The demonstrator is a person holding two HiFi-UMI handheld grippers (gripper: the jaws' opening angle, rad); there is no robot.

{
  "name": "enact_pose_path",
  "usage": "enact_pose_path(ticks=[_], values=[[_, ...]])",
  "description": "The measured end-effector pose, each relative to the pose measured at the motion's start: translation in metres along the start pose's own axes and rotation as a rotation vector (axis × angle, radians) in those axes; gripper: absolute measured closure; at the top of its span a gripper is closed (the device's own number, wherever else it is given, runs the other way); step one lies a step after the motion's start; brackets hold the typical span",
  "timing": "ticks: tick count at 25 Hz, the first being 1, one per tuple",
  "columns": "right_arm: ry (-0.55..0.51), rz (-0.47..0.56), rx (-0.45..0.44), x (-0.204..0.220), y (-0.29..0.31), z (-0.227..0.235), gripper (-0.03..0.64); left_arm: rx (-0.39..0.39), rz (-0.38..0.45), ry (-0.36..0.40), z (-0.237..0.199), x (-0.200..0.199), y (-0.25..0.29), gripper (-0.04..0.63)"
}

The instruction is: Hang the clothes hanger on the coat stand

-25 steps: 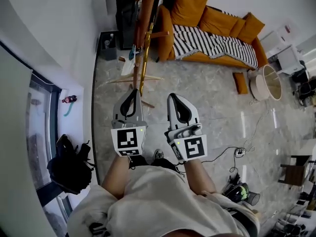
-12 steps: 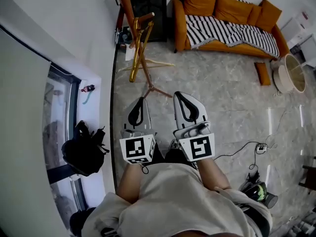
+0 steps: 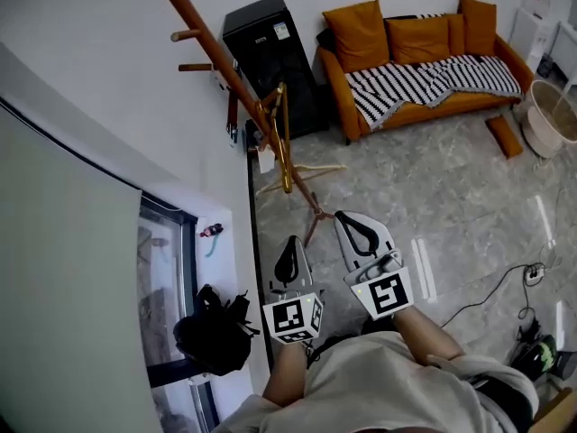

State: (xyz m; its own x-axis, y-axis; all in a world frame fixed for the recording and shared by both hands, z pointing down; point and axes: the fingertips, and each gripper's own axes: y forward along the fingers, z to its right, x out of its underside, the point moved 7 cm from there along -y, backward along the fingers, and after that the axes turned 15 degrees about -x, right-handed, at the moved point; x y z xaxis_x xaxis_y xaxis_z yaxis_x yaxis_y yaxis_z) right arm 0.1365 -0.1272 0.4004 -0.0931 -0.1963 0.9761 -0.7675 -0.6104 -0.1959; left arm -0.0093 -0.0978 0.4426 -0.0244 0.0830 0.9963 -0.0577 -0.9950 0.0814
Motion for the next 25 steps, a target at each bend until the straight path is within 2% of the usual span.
enact_pose_path(ticks=[3,11,16,25], values=[[-0.044,0.008,-0.017,-0.005,0.004,-0.015,0.612,-0.001,0.001,0.004,-0.010,-0.007,-0.011,0.586],[-0.057,-0.032,-0.037,-0.029,0.003,-0.069,0.612,0.031,0.071,-0.025,-0.035,-0.025,-0.039,0.586],[-0.088,-0.013,-0.042,-0.045,0.009,-0.090,0.612,0.062,0.099,-0.041,-0.046,-0.034,-0.048,0.586],[-0.115,-0.012,-0.029,-0.050,0.012,-0.119,0.612,0.098,0.127,-0.039,-0.062,-0.036,-0.057,0.586]])
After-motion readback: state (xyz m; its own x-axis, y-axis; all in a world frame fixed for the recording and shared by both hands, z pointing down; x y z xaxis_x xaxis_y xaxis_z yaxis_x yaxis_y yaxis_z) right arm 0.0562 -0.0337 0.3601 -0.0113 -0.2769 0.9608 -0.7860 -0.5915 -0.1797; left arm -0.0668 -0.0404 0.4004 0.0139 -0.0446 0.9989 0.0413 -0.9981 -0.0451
